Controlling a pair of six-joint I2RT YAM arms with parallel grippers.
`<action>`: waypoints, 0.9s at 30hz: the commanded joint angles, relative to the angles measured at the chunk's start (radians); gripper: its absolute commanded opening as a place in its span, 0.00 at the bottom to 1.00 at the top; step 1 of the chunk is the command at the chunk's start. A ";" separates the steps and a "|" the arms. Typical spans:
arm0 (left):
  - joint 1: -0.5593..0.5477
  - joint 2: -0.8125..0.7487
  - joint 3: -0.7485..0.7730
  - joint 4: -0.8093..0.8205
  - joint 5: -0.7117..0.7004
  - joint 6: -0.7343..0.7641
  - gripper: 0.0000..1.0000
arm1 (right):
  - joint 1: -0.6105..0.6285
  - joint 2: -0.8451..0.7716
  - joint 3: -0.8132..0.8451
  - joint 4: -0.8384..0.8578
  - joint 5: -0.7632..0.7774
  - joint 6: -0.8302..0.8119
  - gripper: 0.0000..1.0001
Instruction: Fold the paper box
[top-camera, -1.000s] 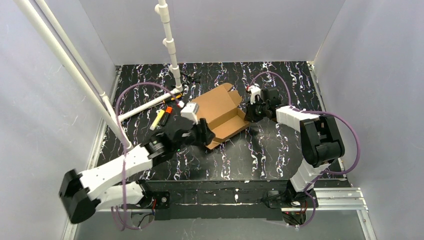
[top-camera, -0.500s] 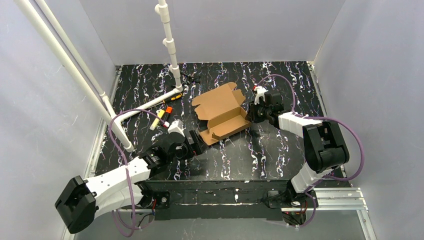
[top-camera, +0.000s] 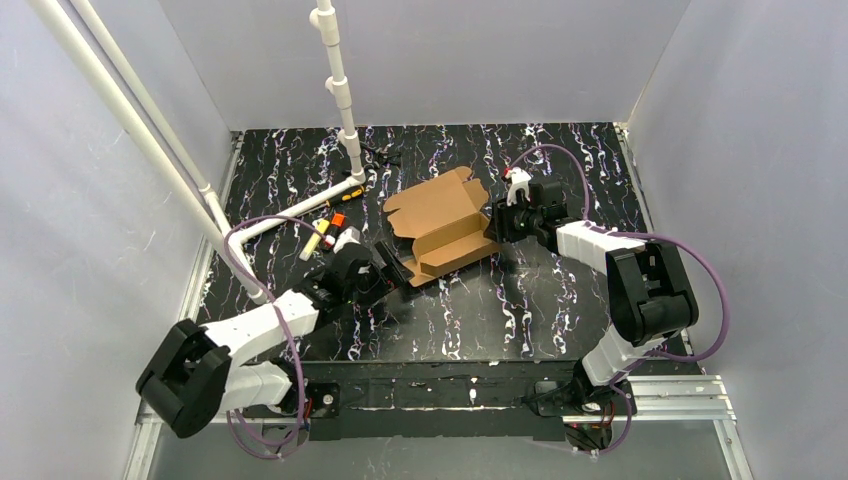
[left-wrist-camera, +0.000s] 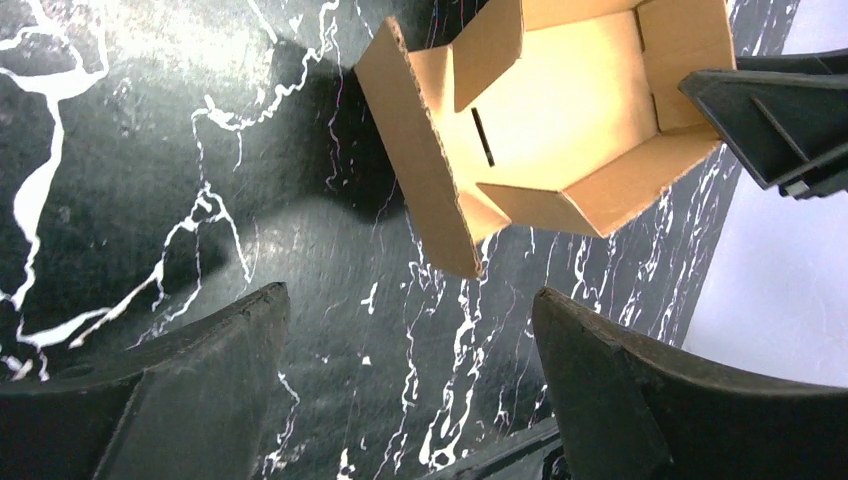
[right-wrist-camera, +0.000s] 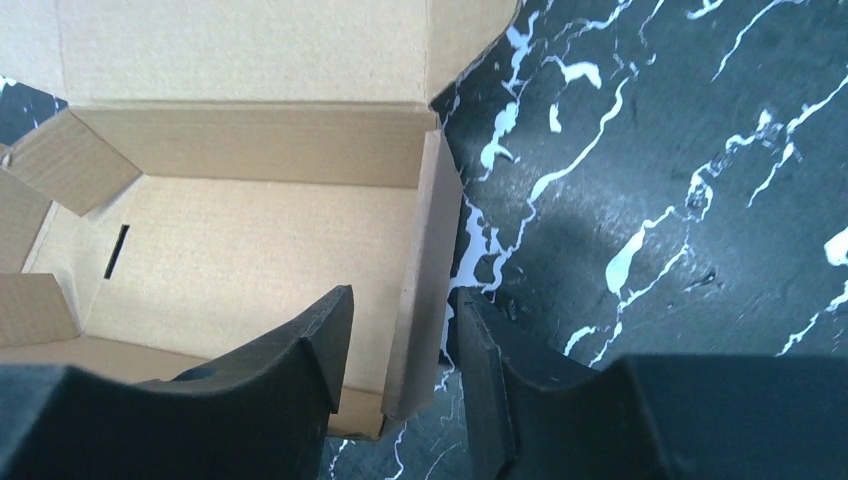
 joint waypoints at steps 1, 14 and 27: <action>0.010 0.078 0.069 0.014 -0.014 -0.014 0.88 | -0.003 0.019 0.062 0.007 0.011 -0.039 0.52; 0.019 0.195 0.171 -0.055 -0.091 0.047 0.81 | -0.003 0.037 0.048 -0.090 0.005 -0.152 0.42; 0.018 0.344 0.286 -0.140 -0.104 0.170 0.23 | -0.003 0.051 0.049 -0.102 -0.025 -0.171 0.44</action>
